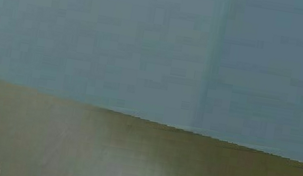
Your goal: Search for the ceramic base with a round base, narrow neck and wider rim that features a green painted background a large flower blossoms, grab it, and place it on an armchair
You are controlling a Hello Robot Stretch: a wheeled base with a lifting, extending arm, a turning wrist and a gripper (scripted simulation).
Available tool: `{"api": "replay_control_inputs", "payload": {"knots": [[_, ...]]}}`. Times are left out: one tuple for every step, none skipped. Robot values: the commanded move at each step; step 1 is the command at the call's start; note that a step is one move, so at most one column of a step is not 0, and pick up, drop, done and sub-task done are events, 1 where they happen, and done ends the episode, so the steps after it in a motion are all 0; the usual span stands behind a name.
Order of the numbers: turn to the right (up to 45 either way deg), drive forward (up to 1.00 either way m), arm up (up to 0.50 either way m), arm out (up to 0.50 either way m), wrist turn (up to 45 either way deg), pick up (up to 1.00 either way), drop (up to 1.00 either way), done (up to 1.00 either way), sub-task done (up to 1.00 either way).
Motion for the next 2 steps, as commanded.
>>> {"api": "replay_control_inputs", "payload": {"knots": [[0.0,0.25,0.00,0.00,0.0,0.00,0.00,0.00,0.00],[-33.0,0.00,0.00,0.00,0.0,0.00,0.00,0.00,0.00]]}}
